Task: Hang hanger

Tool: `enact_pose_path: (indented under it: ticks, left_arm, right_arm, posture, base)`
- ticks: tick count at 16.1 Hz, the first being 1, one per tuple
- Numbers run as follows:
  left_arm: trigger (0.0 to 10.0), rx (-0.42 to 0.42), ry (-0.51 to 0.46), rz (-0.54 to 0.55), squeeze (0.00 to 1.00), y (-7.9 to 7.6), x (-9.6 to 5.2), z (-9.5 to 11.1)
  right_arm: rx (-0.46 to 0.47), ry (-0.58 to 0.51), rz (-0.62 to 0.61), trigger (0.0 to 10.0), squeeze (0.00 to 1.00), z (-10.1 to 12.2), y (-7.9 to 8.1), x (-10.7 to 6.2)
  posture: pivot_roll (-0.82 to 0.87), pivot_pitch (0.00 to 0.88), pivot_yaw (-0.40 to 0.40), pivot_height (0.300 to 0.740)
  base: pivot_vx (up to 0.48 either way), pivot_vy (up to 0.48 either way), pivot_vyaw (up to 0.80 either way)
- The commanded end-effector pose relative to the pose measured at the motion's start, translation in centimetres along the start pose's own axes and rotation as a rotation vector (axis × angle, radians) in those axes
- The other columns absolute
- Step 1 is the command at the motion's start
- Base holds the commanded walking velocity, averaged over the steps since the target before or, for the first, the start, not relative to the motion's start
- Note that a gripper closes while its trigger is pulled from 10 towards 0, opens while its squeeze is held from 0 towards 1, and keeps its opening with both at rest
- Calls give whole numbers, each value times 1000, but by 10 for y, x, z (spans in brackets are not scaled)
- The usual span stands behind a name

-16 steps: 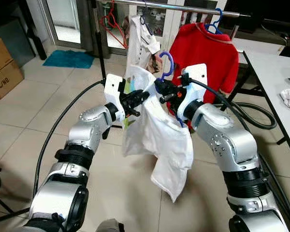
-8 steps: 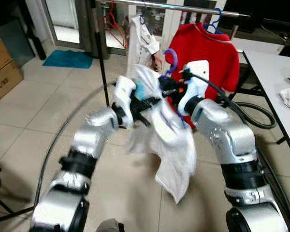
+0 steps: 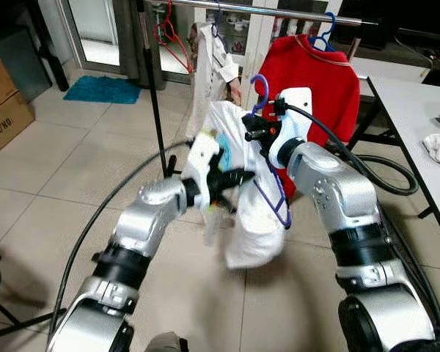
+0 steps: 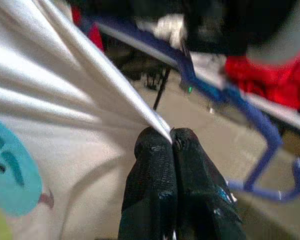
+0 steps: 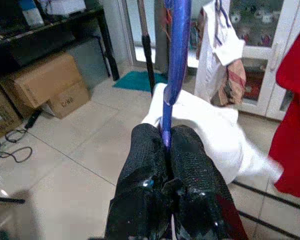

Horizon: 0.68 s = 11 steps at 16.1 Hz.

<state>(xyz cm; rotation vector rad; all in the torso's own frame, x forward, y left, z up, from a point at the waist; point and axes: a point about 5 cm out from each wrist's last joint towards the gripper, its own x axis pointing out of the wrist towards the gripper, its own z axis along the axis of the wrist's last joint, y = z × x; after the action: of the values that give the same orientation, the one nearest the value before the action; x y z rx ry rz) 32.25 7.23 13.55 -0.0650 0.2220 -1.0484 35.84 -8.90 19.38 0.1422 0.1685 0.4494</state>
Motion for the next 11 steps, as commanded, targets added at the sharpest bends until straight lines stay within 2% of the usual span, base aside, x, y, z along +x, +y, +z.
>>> enact_pose_path:
  ticks: [1, 2, 4, 6, 7, 11]
  left_arm:
    - [0, 11, 52, -70, 0, -12, 7, -7]
    - [0, 9, 49, -63, 0, -13, 7, -8]
    - [0, -2, 14, -108, 0, -27, 11, -4]
    - [0, -11, 31, -128, 0, -32, 12, -6]
    - [0, -13, 65, -148, 0, -37, 13, -13]
    - [0, 3, 105, -128, 0, -38, 12, -18]
  right_arm:
    - [-22, -101, -4, 10000, 0, 24, -1, 2]
    - [-20, -106, -5, 10000, 0, 26, -2, 3]
    - [-9, -129, 15, 10000, 0, 35, -4, 5]
    - [4, -136, 5, 10000, 0, 35, -8, 7]
    - [51, -175, -9, 10000, 0, 42, -11, 8]
    - [107, -249, -18, 10000, 0, 56, -17, 8]
  posture:
    - [9, 0, -66, 740]
    - [13, 0, -74, 740]
    - [19, 0, -89, 740]
    - [17, 0, -89, 740]
    - [17, 0, -88, 740]
    - [15, 0, -90, 740]
  base:
    - [0, 0, 0]
    - [0, 0, 0]
    - [0, 0, 0]
    - [0, 0, 0]
    - [0, 0, 0]
    - [0, 0, 0]
